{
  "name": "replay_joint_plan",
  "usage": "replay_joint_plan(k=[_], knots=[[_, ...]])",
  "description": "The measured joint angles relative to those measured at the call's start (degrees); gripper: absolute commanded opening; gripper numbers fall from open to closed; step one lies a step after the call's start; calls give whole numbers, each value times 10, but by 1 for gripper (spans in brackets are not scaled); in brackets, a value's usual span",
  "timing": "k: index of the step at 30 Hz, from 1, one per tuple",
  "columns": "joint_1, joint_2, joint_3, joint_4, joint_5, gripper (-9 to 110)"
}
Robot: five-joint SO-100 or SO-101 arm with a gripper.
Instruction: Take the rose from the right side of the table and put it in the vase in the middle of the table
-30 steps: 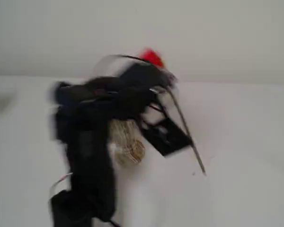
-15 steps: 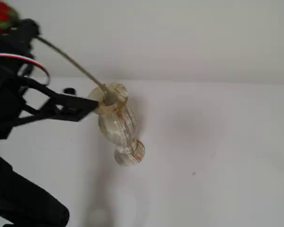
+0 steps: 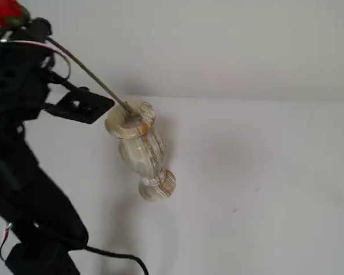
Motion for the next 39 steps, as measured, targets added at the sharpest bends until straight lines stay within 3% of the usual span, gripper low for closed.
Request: replay_joint_plan(k=[10,14,22,28,34,39], knots=[[59,-83,1,-5,49,1],[81,-102,1,-5,52,20],[112,-106,1,18,52,41],[121,-106,1,68,42,46],[120,-105,-49,117,-36,52],[98,-72,-77,148,-185,51]])
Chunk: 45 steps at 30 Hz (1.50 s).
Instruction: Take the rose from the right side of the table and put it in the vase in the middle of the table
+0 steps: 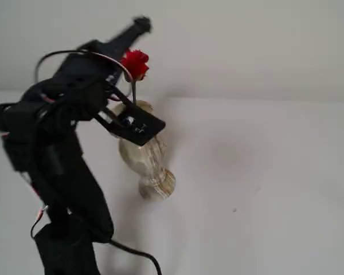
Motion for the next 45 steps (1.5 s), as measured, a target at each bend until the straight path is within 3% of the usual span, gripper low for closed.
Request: replay_joint_plan(k=[4,9,16,21,27,45], knots=[[-18,40,-4,43,-140,44],[-51,107,-4,97,-304,0],[-38,233,37,102,-401,0],[-37,386,185,102,-432,0],[-19,598,417,98,-440,0],[22,1185,1316,-138,-445,0]])
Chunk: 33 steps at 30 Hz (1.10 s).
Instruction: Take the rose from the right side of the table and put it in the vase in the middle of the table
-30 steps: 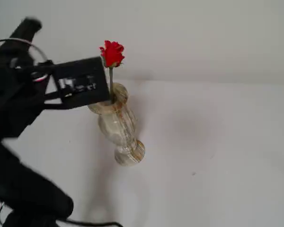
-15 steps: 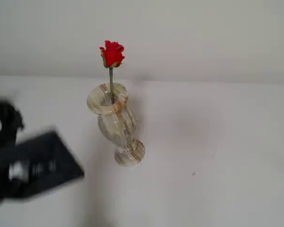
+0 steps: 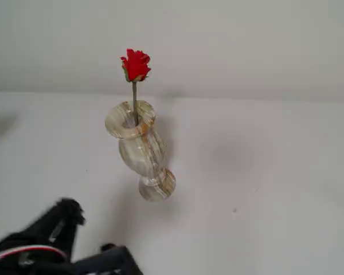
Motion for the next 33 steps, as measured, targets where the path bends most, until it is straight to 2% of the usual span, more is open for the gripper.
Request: replay_joint_plan(k=[17,25,33], knots=[[18,37,422,-91,0,0],[17,37,517,-115,0,0],[17,37,529,-120,0,0]])
